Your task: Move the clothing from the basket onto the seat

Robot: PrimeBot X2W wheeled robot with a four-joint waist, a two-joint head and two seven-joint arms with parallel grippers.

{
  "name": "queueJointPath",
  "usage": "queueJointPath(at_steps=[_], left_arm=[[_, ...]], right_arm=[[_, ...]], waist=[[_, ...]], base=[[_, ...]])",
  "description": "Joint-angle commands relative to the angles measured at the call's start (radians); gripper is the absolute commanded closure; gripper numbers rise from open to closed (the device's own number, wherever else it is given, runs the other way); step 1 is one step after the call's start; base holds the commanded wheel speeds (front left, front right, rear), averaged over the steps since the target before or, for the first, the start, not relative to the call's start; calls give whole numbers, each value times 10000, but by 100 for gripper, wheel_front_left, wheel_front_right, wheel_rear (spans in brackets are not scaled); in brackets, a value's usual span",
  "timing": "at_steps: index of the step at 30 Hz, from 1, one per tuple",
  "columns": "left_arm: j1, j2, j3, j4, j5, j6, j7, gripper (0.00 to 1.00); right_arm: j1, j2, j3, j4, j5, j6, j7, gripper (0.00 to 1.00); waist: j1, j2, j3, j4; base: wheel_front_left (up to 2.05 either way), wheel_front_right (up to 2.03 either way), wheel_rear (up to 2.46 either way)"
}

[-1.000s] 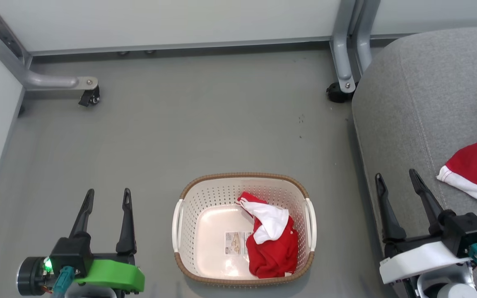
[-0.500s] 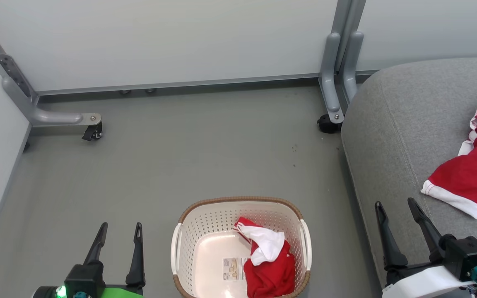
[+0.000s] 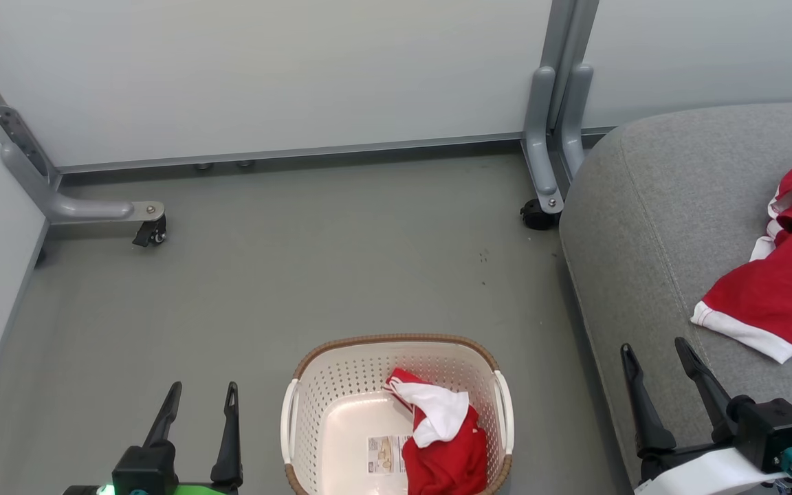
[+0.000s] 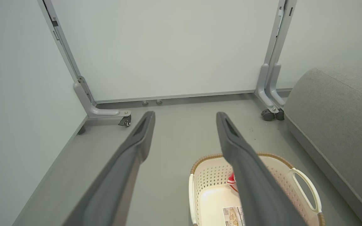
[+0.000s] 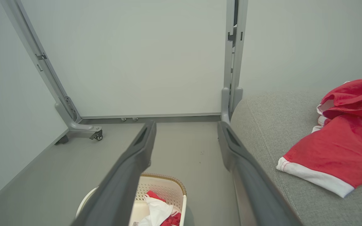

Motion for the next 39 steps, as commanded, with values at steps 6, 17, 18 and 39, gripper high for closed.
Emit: queueJointPath(at_steps=[6,17,18,39], left_arm=[[-31,5,34,69,113,-19,-31,0],[-1444,-218,-734,284,585,-469,21,0],[-1667,-292,-878,357,667,-565,23,0],[-7027,-1633,-5171,4405,1388,-1682,637,0]], right_arm=[[61,-24,31,-40,38,-10,28,0],[-576,-24,-129,-303,34,-10,-144,0],[-679,-24,-154,-329,21,-10,-159,0],[-2939,-20,-403,-689,128,-10,-886,0]], waist=[[1,0,59,-54],[1,0,1195,-61],[1,0,1342,-73],[1,0,5822,-973]], base=[[0,0,0],[0,0,0],[0,0,0],[0,0,0]])
